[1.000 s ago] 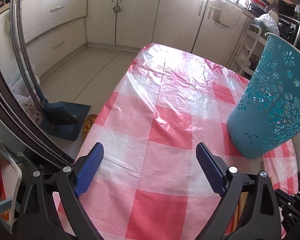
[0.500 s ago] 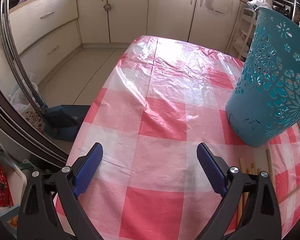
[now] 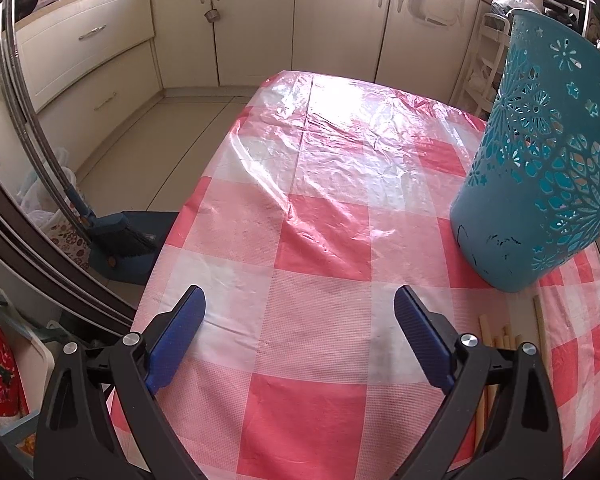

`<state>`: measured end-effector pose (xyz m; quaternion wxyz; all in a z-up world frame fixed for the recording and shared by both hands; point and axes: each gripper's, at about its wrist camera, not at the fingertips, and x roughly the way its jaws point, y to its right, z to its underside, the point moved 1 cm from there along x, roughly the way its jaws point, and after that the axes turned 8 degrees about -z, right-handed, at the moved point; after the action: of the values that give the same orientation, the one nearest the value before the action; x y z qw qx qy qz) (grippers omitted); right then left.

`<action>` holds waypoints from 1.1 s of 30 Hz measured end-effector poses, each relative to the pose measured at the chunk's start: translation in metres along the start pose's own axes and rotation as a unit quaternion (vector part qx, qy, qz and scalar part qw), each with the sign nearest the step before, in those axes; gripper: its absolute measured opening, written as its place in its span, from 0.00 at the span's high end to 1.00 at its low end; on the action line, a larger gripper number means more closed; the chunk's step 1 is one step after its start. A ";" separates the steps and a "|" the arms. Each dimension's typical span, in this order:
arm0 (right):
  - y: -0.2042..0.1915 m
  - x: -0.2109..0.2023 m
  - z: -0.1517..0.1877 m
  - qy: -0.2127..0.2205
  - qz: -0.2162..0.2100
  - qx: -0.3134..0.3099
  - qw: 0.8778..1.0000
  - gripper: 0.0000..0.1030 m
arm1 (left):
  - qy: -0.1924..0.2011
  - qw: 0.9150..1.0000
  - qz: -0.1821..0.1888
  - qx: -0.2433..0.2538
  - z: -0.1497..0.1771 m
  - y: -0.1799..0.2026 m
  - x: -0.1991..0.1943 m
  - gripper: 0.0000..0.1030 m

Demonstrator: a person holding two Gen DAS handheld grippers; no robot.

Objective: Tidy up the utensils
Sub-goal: 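Carry the stick with the right gripper over the basket and release it, then return the right gripper to the sticks and grasp another stick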

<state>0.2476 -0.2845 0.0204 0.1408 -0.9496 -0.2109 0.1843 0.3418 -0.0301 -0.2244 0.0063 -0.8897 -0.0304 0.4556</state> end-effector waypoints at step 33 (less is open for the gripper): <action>-0.026 0.140 0.174 -0.243 0.050 -0.177 0.952 0.62 | 0.047 0.970 -0.006 -0.238 0.009 -0.090 -0.015 0.11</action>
<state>0.2849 -0.1657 -0.1664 -0.0949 -0.8951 -0.2201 0.3759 0.3218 0.0588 -0.2140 -0.2011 -0.8857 -0.1433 0.3931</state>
